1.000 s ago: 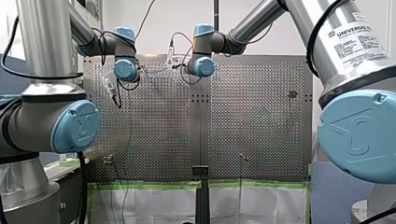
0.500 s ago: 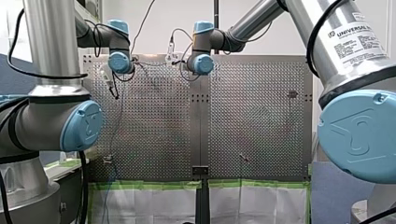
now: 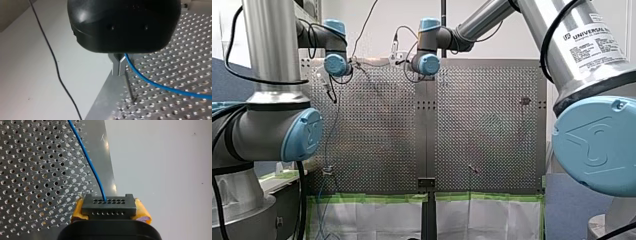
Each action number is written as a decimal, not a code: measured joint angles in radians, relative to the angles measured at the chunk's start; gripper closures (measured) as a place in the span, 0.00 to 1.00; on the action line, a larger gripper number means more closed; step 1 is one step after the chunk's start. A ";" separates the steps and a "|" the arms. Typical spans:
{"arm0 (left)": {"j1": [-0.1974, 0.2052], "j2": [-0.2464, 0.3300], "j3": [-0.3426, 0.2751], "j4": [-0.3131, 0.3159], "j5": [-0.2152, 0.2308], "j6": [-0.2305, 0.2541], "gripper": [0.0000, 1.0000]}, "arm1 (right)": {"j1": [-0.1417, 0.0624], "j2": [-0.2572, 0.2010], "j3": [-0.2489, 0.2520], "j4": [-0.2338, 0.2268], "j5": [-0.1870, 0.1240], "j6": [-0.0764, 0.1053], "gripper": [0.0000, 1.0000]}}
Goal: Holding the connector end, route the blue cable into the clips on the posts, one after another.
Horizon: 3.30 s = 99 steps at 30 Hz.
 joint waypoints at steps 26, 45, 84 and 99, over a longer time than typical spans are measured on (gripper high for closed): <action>0.076 -0.033 0.054 0.001 0.072 -0.019 0.99 | -0.010 0.004 -0.002 0.005 0.000 0.019 1.00; 0.138 -0.063 0.054 0.082 0.195 -0.109 0.99 | -0.013 0.006 -0.002 0.004 0.001 0.016 1.00; 0.136 -0.112 0.099 0.104 0.258 -0.139 0.99 | -0.016 0.050 -0.039 0.001 0.000 0.019 1.00; 0.136 -0.141 0.099 0.122 0.273 -0.143 0.99 | -0.021 0.061 -0.038 0.014 0.001 0.020 1.00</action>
